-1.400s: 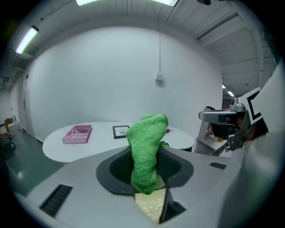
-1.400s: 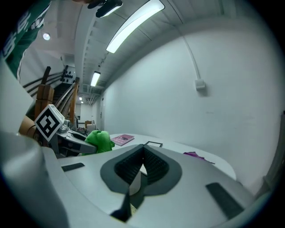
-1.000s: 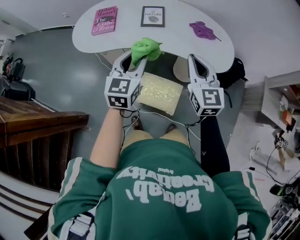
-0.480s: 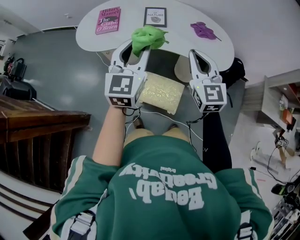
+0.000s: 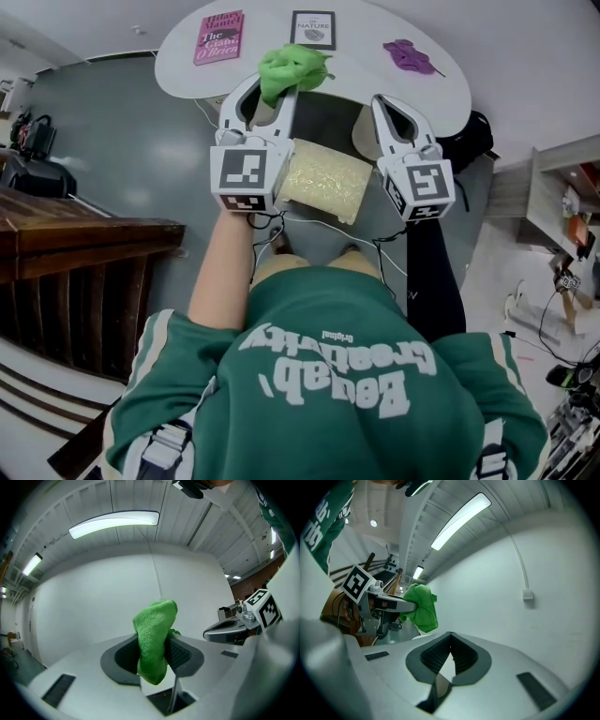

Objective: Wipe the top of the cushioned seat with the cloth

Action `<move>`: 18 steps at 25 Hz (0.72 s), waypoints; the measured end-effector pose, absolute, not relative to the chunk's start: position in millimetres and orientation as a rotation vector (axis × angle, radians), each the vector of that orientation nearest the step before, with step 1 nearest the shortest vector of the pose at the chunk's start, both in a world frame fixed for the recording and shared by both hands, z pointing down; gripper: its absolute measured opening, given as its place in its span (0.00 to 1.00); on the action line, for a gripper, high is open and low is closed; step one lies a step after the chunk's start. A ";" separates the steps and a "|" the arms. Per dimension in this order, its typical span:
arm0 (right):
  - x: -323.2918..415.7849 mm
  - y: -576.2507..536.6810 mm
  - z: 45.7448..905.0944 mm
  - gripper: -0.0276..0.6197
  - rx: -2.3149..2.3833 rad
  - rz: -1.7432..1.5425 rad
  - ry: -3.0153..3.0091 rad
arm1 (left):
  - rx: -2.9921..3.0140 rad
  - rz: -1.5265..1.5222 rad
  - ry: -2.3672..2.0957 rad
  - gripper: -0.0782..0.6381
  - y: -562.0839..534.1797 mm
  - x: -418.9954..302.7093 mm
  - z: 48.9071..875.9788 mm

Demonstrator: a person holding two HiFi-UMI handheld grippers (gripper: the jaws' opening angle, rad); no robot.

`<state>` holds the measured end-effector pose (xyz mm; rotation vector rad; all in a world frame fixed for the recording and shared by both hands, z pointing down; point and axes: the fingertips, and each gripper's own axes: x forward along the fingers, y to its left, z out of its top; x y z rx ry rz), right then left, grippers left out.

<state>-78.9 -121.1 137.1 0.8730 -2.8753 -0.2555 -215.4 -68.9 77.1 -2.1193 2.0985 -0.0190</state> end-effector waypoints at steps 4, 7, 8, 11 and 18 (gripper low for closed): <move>-77.1 -119.8 134.7 0.05 0.854 -0.272 -2.877 | -2.132 -0.041 2.090 0.32 -66.5 -214.0 79.0; -75.2 -118.9 134.9 0.05 0.851 -0.284 -2.868 | -2.131 -0.050 2.090 0.32 -65.7 -213.1 79.1; -74.6 -118.5 134.6 0.05 0.855 -0.300 -2.855 | -2.129 -0.053 2.088 0.32 -65.7 -212.3 78.8; -75.1 -113.7 135.3 0.05 0.841 -0.376 -2.805 | -2.122 -0.057 2.082 0.32 -65.5 -210.0 77.2; -62.9 -116.3 128.4 0.05 0.885 -0.364 -2.825 | -2.119 -0.068 2.076 0.32 -64.9 -200.4 76.5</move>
